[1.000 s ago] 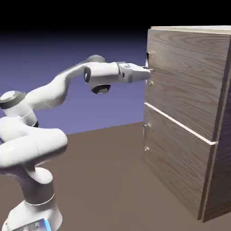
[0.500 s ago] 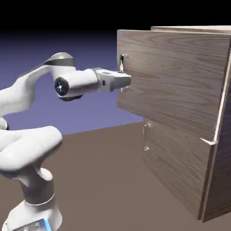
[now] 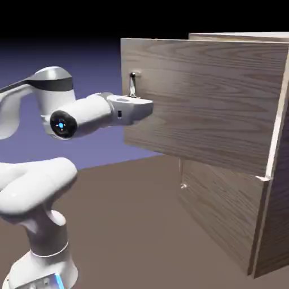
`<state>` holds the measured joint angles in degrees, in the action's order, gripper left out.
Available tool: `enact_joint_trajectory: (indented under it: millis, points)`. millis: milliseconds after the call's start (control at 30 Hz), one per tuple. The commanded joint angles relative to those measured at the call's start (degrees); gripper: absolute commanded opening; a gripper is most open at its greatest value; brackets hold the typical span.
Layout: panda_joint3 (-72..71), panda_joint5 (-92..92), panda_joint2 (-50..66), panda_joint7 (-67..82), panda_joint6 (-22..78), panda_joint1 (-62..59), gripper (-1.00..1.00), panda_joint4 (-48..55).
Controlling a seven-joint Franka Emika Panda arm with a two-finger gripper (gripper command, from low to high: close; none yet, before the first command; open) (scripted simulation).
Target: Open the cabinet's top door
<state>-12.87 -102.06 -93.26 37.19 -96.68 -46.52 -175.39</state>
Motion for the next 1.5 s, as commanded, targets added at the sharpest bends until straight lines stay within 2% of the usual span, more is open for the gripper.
enact_joint_trajectory:
  millis: [0, 300, 600, 1000, 1467]
  points:
    - [2.08, 1.87, 0.81, 0.74, 1.20, -0.33, -1.00, 0.07]
    - [20.77, 19.97, 12.76, 8.87, 12.84, -1.87, -1.00, 3.91]
    - [37.88, 37.70, 31.19, 18.43, 24.85, 3.25, -1.00, 14.84]
    - [58.44, 52.79, 55.93, 30.09, 43.13, 20.48, -1.00, 37.52]
    - [86.06, 59.64, 83.65, 49.68, 66.71, 44.67, -1.00, 62.80]
